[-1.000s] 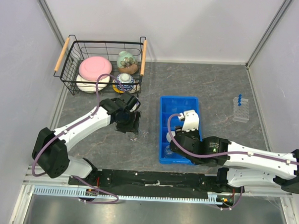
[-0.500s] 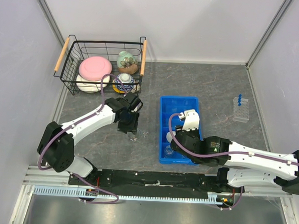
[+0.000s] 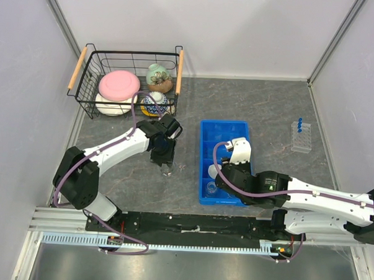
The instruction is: Organize the chemistry lab equipment
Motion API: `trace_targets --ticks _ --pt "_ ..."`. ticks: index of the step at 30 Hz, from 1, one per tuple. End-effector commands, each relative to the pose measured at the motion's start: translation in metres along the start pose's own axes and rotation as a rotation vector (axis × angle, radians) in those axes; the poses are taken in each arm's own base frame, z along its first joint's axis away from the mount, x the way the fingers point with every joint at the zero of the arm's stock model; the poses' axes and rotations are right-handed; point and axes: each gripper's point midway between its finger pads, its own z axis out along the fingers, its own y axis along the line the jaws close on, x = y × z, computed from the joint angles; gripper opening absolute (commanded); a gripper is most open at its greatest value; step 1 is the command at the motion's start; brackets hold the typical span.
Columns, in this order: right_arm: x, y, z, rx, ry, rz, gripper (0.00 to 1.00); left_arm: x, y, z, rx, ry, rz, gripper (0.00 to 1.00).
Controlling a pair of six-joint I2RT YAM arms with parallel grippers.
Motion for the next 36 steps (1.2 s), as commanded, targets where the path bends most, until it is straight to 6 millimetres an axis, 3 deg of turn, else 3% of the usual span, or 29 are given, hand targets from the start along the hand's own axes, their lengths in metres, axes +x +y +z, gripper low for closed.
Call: trace_targets --ticks 1,13,17,25,29,36 --pt "-0.002 -0.002 -0.001 -0.007 -0.013 0.023 0.5 -0.017 -0.009 -0.005 0.01 -0.056 0.002 0.46" --pt "0.001 -0.002 0.0 -0.011 -0.008 0.029 0.46 -0.014 -0.003 -0.014 -0.013 -0.064 0.013 0.02" --pt "0.001 -0.001 0.001 -0.012 -0.005 0.028 0.46 -0.016 0.006 -0.03 -0.049 -0.09 0.029 0.02" --pt "-0.001 0.003 0.001 -0.018 -0.003 0.025 0.46 -0.025 0.018 -0.083 -0.109 -0.167 0.066 0.02" --pt "-0.004 0.005 0.0 -0.021 -0.004 0.029 0.46 -0.041 0.001 -0.109 -0.064 -0.217 0.096 0.02" --pt "-0.025 -0.014 0.002 0.024 -0.036 0.063 0.47 -0.06 -0.048 -0.129 0.017 -0.253 0.202 0.02"
